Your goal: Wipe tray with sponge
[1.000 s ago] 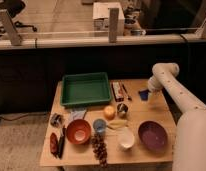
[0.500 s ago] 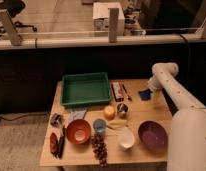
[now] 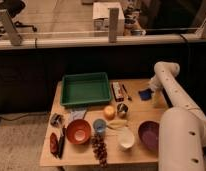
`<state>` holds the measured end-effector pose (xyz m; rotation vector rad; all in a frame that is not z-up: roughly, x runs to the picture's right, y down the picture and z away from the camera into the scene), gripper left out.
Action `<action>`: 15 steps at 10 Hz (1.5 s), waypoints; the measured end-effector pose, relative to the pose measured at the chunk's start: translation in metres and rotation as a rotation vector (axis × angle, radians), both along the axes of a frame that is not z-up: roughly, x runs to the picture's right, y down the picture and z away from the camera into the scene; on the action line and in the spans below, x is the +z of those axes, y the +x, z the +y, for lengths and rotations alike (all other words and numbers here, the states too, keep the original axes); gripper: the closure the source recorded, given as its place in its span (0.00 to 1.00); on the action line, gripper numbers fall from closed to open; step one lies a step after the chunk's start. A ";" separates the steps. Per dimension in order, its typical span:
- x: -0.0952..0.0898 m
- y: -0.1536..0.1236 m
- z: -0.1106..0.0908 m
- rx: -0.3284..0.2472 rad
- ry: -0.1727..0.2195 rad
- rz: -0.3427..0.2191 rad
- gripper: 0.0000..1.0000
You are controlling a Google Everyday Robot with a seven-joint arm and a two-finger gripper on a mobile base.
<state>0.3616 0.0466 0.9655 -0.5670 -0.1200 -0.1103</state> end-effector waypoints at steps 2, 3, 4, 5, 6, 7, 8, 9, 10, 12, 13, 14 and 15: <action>0.002 -0.002 0.003 0.003 -0.009 -0.012 0.20; 0.004 -0.002 0.006 0.006 -0.015 -0.019 0.21; 0.004 -0.003 0.009 0.010 -0.022 -0.026 0.27; 0.005 -0.003 0.012 0.014 -0.026 -0.032 0.37; 0.005 -0.003 0.014 0.021 -0.030 -0.038 0.47; 0.005 -0.003 0.016 0.029 -0.036 -0.043 0.57; 0.004 -0.002 0.018 0.037 -0.041 -0.047 0.68; 0.004 0.000 0.019 0.041 -0.041 -0.048 0.80; 0.003 0.001 0.019 0.041 -0.041 -0.047 0.88; 0.002 0.002 0.018 0.039 -0.040 -0.044 1.00; 0.002 0.002 0.018 0.038 -0.040 -0.043 1.00; 0.003 0.000 0.017 0.042 -0.035 -0.048 1.00; 0.002 -0.001 0.022 0.063 -0.037 -0.061 1.00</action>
